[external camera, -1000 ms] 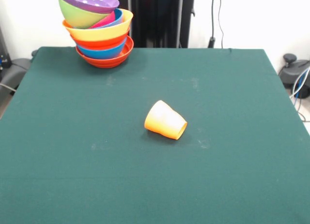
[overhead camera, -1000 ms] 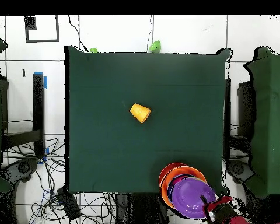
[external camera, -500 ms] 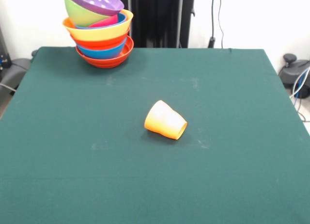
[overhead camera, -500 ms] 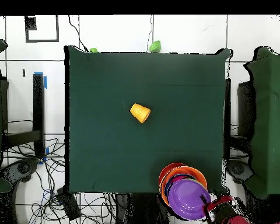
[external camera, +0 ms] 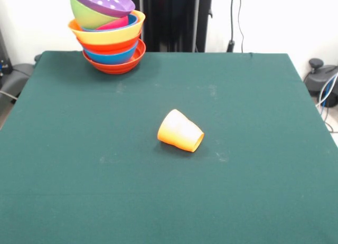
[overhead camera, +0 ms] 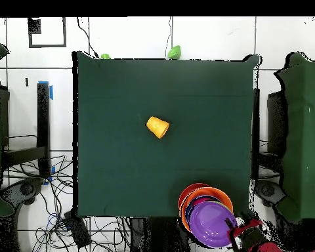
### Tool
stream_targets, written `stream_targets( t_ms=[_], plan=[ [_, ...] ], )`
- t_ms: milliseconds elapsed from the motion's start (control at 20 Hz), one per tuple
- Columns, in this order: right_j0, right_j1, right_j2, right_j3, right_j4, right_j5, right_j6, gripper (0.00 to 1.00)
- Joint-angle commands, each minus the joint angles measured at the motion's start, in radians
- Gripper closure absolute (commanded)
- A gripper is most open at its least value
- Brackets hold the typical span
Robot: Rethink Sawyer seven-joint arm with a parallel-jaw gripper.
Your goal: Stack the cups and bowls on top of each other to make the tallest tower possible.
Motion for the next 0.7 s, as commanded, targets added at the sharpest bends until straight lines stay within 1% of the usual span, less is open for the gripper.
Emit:
stream_targets(
  t_ms=[50, 250, 500, 700],
  plan=[
    [0.049, -0.066, 0.142, 0.03, 0.096, 0.047, -0.051, 0.0],
    [0.035, -0.094, 0.215, -0.002, 0.157, 0.098, -0.054, 0.0],
    [0.033, -0.119, 0.272, -0.049, 0.213, 0.163, -0.054, 0.0],
    [0.077, -0.132, 0.238, -0.078, 0.219, 0.163, -0.038, 0.0]
  ],
)
